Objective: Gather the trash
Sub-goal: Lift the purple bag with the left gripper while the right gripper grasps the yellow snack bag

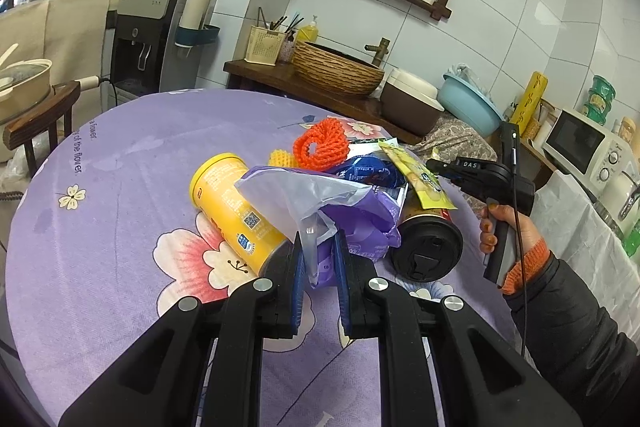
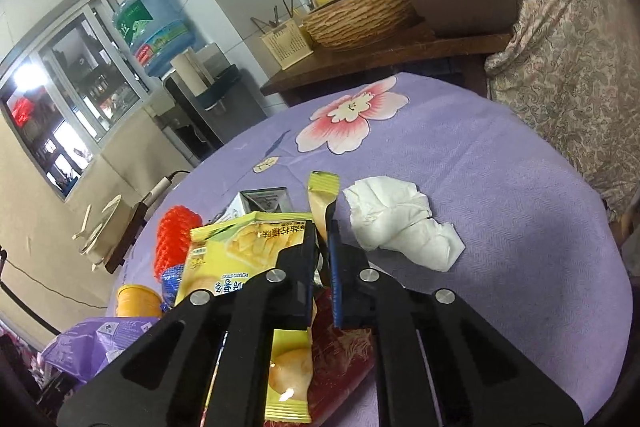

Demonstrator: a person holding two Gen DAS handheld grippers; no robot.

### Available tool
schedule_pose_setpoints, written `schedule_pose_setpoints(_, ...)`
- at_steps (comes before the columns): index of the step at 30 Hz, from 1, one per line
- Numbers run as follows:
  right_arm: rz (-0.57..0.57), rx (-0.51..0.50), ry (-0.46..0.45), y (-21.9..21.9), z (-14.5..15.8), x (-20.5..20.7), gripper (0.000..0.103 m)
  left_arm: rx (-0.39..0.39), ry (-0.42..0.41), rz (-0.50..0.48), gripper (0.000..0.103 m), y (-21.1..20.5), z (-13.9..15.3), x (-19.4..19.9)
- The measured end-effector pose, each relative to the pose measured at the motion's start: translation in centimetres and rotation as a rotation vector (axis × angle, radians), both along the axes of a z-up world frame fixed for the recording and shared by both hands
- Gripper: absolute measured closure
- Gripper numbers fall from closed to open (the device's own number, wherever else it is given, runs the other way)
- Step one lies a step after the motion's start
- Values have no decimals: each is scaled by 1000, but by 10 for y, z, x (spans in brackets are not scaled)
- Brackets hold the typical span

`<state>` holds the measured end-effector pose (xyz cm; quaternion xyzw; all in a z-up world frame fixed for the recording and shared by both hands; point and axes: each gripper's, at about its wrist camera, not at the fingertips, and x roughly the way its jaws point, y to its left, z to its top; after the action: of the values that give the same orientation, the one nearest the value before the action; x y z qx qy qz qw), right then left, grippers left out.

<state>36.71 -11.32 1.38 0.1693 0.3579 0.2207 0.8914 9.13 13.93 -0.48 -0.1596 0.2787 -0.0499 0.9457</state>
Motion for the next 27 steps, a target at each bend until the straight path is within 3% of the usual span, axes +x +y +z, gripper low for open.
schedule_pose_setpoints(8,49,-36,-143,-4,33,-39,101,14,-20,0,89,-5,8,-9)
schedule_pose_setpoints(17,114,-63,-285,-12,79,-90,101,52,-89,-22,89,-24,40,-28)
schedule_pose_setpoints(27,59,-119,-347,-82,103,-145,101,80,-124,-208,89,-101,56,-11)
